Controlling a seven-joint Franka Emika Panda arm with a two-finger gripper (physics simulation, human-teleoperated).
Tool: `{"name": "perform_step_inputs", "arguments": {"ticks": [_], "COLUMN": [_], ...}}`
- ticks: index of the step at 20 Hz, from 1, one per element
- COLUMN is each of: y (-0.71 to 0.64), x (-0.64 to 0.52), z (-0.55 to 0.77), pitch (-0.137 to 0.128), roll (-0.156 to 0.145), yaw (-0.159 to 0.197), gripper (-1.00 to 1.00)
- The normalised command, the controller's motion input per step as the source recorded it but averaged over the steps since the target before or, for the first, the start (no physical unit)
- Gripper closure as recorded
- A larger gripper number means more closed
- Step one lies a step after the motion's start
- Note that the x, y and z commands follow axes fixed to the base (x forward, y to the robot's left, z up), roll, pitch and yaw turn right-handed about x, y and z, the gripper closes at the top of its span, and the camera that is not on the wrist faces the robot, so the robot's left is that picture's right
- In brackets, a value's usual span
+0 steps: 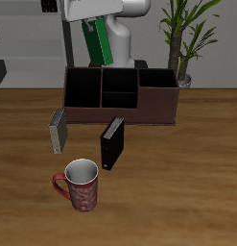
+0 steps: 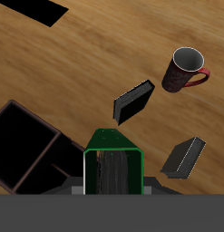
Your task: Place the green book into the back desk caddy's front compartment
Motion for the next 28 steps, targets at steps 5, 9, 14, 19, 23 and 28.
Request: {"name": "perform_step_inputs", "arguments": {"ticks": [5, 9, 14, 19, 23, 28], "y": [-0.06, -0.01, 0.02, 0.02, 0.05, -0.01], "x": [0.09, -0.01, -0.05, -0.01, 0.05, 0.06], "z": [-0.11, -0.26, -0.11, -0.07, -0.01, 0.00], "pitch": [0.046, 0.075, 0.047, 0.053, 0.038, 0.028], "roll": [-0.018, -0.004, 0.028, 0.018, -0.022, -0.042], "yaw": [0.115, 0.107, 0.125, 0.117, 0.128, 0.124], "gripper": [1.00, 1.00, 1.00, 1.00, 1.00, 1.00]}}
